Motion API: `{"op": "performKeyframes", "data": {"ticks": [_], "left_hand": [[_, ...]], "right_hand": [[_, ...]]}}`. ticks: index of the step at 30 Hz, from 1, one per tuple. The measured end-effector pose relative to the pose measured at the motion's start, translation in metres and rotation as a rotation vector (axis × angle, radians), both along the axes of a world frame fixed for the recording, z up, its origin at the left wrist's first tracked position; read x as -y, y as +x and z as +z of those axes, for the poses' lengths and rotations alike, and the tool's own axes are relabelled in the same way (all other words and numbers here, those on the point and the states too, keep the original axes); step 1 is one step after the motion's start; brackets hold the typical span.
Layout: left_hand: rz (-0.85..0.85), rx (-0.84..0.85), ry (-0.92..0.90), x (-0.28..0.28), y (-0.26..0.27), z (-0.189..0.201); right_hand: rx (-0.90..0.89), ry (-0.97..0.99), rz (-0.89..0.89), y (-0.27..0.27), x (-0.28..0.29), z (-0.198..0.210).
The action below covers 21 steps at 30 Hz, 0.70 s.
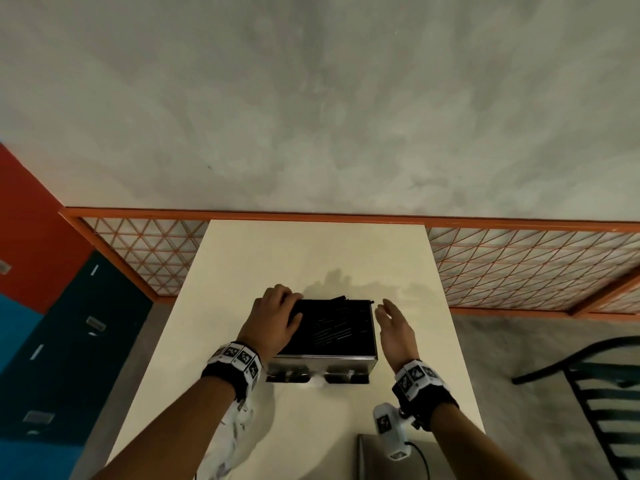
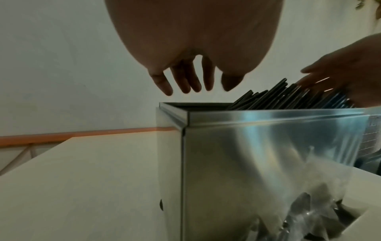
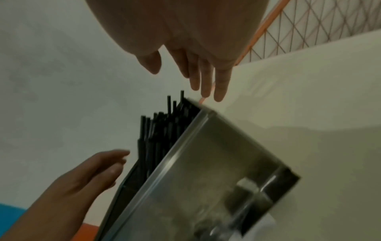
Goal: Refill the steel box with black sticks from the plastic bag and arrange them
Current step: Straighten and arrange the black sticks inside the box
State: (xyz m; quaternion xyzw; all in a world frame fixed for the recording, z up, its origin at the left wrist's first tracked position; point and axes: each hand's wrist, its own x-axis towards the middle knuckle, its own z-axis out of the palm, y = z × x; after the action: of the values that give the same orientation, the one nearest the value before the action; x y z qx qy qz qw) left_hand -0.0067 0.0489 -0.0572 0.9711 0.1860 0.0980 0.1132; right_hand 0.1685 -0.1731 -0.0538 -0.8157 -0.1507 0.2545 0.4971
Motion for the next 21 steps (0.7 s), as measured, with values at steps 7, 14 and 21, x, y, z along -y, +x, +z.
{"op": "performKeyframes", "data": {"ticks": [7, 14, 21], "left_hand": [[0.064, -0.176, -0.127, 0.012, -0.006, -0.019], [0.239, -0.106, -0.028, 0.037, -0.006, -0.021], [0.326, -0.136, -0.024, 0.047, -0.01, -0.017]], "right_hand": [[0.084, -0.083, 0.028, -0.028, -0.048, 0.001], [0.219, -0.138, 0.174, -0.017, -0.053, -0.004], [0.225, -0.205, 0.378, 0.0, -0.061, 0.008]]}}
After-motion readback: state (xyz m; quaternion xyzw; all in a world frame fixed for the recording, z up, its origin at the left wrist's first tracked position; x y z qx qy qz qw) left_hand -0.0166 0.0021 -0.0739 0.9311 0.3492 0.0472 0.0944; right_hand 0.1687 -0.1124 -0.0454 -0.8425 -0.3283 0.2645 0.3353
